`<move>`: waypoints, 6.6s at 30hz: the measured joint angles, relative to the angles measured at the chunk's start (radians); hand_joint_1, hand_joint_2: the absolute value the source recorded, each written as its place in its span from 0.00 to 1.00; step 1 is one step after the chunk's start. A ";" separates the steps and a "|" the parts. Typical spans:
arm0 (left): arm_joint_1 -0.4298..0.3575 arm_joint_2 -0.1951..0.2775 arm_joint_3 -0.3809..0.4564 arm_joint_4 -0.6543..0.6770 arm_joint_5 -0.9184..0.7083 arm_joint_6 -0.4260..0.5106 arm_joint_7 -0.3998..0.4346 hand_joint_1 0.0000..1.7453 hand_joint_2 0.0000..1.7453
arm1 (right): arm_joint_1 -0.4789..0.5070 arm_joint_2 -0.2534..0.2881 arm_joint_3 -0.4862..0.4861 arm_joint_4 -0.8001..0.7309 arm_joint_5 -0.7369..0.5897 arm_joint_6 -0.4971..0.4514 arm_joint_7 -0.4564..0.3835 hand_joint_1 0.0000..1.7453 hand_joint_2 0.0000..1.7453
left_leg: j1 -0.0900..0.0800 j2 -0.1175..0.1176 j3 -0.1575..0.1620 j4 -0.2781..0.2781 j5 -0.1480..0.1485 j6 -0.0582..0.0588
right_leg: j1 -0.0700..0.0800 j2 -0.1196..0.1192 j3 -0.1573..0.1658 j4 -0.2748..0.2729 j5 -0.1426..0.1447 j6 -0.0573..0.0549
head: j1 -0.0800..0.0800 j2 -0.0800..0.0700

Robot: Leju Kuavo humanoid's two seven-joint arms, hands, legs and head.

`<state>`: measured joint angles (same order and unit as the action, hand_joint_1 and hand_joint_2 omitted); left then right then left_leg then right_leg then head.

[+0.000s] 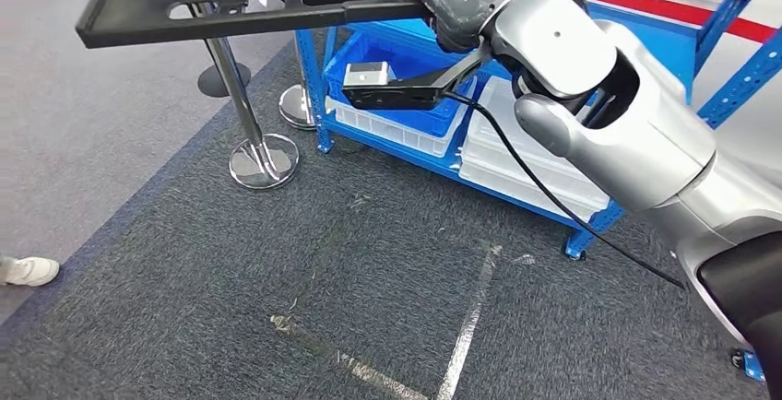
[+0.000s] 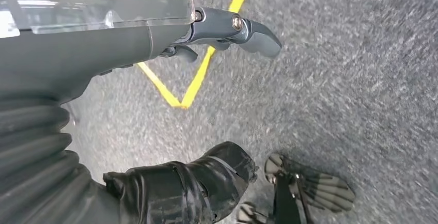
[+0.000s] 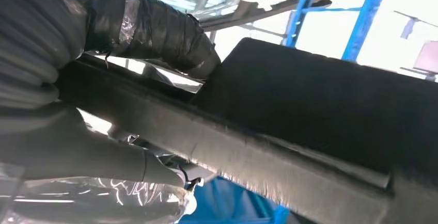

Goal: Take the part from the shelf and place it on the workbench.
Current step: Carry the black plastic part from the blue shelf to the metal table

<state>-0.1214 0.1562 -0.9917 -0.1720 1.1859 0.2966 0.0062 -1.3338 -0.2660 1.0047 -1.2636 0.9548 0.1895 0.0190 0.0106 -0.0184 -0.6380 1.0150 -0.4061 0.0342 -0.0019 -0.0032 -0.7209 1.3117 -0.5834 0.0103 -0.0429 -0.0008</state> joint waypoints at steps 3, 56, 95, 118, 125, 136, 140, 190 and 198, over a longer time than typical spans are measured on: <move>0.001 -0.003 0.000 0.000 0.001 0.002 0.002 0.00 1.00 | 0.000 0.000 0.002 0.018 0.001 -0.002 0.002 1.00 1.00 | 0.006 -0.040 -0.001 0.011 -0.003 -0.006 | -0.011 0.013 0.042 -0.107 0.088 0.005 | 0.000 0.000; 0.003 -0.012 0.004 0.001 0.058 0.029 0.034 0.00 1.00 | -0.052 0.069 0.037 0.129 0.015 -0.019 -0.006 1.00 1.00 | -0.002 0.027 -0.021 0.004 0.010 -0.030 | -0.004 -0.094 0.134 -0.277 0.106 0.005 | -0.010 0.000; -0.003 -0.053 0.012 0.000 0.065 -0.052 0.025 0.00 1.00 | -0.109 0.050 0.070 0.141 0.018 0.016 0.022 1.00 1.00 | -0.007 -0.048 -0.015 -0.002 0.017 -0.001 | -0.013 0.016 0.026 -0.104 0.089 0.009 | -0.010 0.000; -0.007 -0.037 0.013 0.002 0.054 0.074 0.201 0.00 1.00 | 0.007 0.037 0.071 0.160 0.025 -0.036 0.027 1.00 1.00 | -0.032 0.032 -0.006 -0.011 0.011 0.009 | 0.005 -0.087 0.104 -0.253 0.114 -0.003 | -0.022 0.000; -0.015 -0.045 0.013 0.002 0.062 0.031 0.181 0.00 1.00 | 0.009 0.042 0.071 0.189 0.025 -0.042 0.008 1.00 1.00 | -0.016 -0.051 0.000 -0.015 0.016 0.018 | -0.011 0.008 0.001 -0.052 0.061 0.016 | -0.014 0.000; -0.004 -0.051 0.013 0.002 0.063 0.018 0.190 0.00 1.00 | -0.015 0.070 0.071 0.221 0.017 -0.058 -0.008 1.00 1.00 | 0.001 -0.009 -0.112 0.174 -0.071 -0.046 | -0.019 0.001 0.122 -0.283 0.136 -0.018 | -0.025 0.000; -0.004 -0.051 0.013 0.002 0.065 0.024 0.189 0.00 1.00 | -0.014 0.077 0.071 0.227 0.015 -0.060 -0.016 1.00 1.00 | 0.008 0.015 -0.161 0.252 -0.066 -0.051 | -0.013 -0.049 0.135 -0.282 0.122 -0.020 | -0.026 0.000; -0.012 -0.056 0.012 0.002 0.049 -0.017 0.232 0.00 1.00 | -0.034 0.136 0.090 0.316 0.015 -0.088 -0.037 1.00 1.00 | -0.009 -0.103 -0.031 0.027 -0.006 0.001 | -0.008 0.070 0.075 -0.256 0.151 -0.003 | -0.013 0.000; -0.005 -0.058 0.013 0.001 0.056 -0.019 0.232 0.00 1.00 | -0.039 0.148 0.093 0.320 0.015 -0.092 -0.039 1.00 1.00 | 0.000 0.001 -0.132 0.222 -0.099 -0.045 | -0.013 -0.014 0.117 -0.302 0.153 -0.026 | -0.020 0.000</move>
<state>-0.1268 0.0979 -0.9792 -0.1709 1.2414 0.2781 0.2386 -1.3730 -0.1177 1.0978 -0.9433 0.9697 0.0977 -0.0196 0.0108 -0.0173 -0.7699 1.2372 -0.5051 -0.0106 -0.0146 -0.0170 -0.6037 1.0095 -0.4307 -0.0157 -0.0633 -0.0008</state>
